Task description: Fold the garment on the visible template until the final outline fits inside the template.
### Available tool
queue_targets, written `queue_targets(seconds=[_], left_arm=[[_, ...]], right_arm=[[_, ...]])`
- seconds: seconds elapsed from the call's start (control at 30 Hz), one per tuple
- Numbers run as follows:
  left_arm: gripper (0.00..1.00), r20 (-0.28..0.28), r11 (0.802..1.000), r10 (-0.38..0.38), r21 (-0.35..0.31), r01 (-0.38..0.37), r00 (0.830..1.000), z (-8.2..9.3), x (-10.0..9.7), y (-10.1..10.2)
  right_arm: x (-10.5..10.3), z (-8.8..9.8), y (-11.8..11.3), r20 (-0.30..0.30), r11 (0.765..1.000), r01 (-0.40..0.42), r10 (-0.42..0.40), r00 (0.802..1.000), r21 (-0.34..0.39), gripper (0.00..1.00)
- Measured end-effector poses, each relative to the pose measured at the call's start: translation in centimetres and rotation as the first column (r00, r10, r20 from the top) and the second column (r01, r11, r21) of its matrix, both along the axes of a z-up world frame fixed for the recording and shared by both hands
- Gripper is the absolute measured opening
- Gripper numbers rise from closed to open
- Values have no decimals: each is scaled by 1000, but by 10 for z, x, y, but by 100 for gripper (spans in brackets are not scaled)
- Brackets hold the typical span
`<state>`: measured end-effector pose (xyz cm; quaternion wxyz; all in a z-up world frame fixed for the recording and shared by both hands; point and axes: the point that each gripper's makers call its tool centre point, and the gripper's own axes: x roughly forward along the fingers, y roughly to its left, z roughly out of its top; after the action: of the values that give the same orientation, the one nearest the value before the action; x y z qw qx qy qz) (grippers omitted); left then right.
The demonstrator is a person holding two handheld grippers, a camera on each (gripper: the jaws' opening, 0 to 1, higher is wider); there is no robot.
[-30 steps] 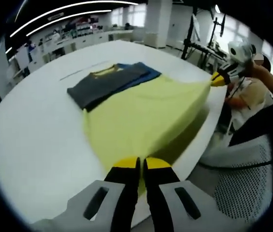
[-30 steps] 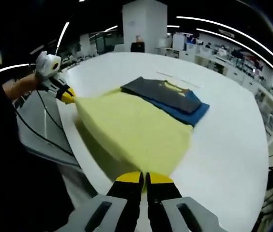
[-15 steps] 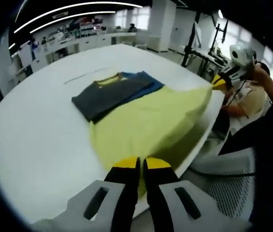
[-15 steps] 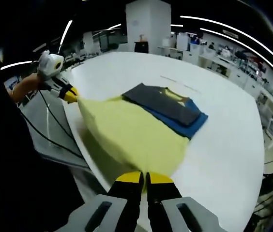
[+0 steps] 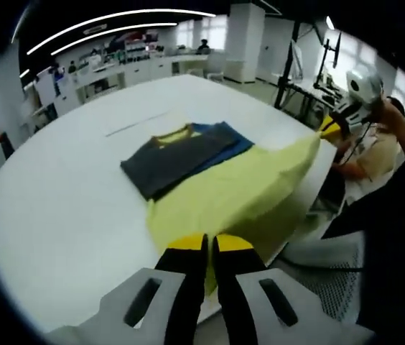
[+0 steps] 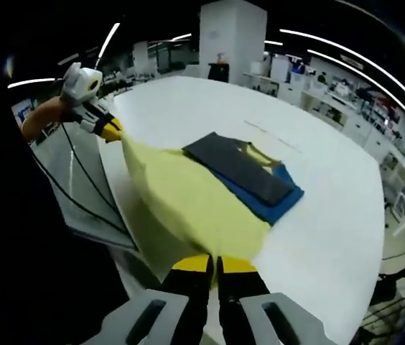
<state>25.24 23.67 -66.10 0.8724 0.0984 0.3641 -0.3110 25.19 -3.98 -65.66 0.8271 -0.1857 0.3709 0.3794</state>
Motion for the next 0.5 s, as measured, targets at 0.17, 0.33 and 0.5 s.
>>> queue_targets(seconds=[0.17, 0.33, 0.5], left_arm=[[1, 17, 1000, -10, 11, 10, 1000, 5, 6, 0], [1, 33, 1000, -17, 17, 17, 999, 7, 18, 1], [1, 69, 1000, -16, 15, 15, 997, 14, 34, 2]], right_arm=[[8, 7, 1, 23, 1000, 1, -1, 1000, 6, 0], [26, 11, -1, 59, 999, 27, -28, 998, 17, 0], [47, 18, -1, 103, 999, 44, -46, 994, 29, 0]])
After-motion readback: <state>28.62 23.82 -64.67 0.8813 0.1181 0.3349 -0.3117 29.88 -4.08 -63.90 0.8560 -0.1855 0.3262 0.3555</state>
